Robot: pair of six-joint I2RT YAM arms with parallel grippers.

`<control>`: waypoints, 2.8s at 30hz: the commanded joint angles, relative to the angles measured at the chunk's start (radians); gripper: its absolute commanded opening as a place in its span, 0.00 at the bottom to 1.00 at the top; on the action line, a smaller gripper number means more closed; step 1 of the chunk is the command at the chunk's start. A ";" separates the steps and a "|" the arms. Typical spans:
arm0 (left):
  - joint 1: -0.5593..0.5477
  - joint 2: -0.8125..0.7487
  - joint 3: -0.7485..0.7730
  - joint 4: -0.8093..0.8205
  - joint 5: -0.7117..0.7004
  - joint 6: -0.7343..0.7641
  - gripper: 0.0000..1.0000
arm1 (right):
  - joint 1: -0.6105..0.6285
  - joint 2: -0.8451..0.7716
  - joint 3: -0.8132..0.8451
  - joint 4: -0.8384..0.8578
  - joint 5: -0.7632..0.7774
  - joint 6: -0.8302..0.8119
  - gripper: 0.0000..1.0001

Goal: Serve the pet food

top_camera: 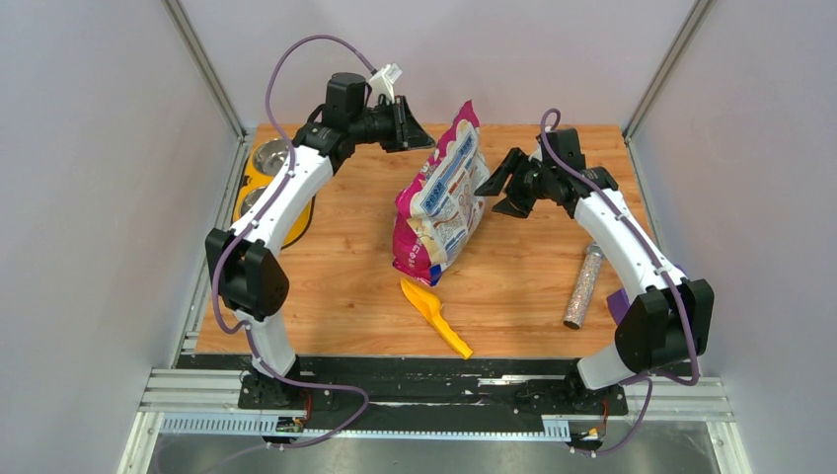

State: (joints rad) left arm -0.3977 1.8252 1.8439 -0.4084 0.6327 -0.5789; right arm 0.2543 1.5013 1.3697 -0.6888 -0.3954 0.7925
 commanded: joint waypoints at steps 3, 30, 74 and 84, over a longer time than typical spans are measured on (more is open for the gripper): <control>0.001 -0.032 -0.013 0.047 0.043 -0.008 0.27 | 0.003 -0.041 -0.005 0.046 -0.017 0.008 0.56; -0.013 -0.056 -0.055 0.025 0.002 0.045 0.10 | 0.003 -0.048 -0.018 0.050 -0.022 0.011 0.49; -0.052 -0.052 -0.029 -0.100 0.000 0.117 0.05 | 0.022 -0.039 0.048 0.052 -0.067 0.059 0.52; -0.052 -0.078 -0.025 -0.070 -0.007 0.017 0.00 | 0.161 0.134 0.367 -0.005 0.107 0.101 0.63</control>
State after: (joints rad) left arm -0.4309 1.8046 1.7889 -0.4446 0.5983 -0.5228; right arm 0.3637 1.5688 1.5982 -0.6777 -0.3954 0.8719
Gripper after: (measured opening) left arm 0.006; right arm 0.607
